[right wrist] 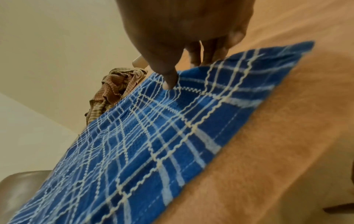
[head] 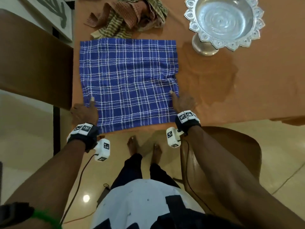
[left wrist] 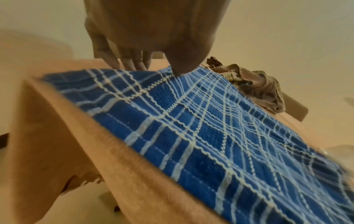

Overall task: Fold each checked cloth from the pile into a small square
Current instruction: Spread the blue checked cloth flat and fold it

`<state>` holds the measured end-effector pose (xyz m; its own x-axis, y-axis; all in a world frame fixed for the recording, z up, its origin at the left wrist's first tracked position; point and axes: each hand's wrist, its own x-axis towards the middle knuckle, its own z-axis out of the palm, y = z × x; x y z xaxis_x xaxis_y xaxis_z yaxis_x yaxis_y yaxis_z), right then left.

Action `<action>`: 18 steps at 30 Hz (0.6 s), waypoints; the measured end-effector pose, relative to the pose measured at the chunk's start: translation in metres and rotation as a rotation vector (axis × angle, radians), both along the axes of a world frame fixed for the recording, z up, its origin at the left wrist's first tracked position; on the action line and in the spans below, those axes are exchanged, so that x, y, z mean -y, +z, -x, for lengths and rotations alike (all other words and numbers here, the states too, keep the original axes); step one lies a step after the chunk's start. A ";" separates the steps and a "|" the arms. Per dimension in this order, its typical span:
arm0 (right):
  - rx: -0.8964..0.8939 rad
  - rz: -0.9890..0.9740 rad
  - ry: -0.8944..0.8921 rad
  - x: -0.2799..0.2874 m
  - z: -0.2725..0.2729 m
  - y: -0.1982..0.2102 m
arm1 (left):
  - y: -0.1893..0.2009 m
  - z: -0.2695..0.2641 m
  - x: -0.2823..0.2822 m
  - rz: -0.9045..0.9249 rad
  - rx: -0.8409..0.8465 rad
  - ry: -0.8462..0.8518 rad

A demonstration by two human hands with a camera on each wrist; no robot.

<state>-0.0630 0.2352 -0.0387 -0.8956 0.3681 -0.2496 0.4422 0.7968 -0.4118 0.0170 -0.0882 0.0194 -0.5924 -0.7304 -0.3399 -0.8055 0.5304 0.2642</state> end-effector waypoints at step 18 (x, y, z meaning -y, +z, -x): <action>-0.158 0.263 -0.127 -0.041 -0.072 0.010 | -0.060 -0.082 0.044 -0.118 -0.322 -0.120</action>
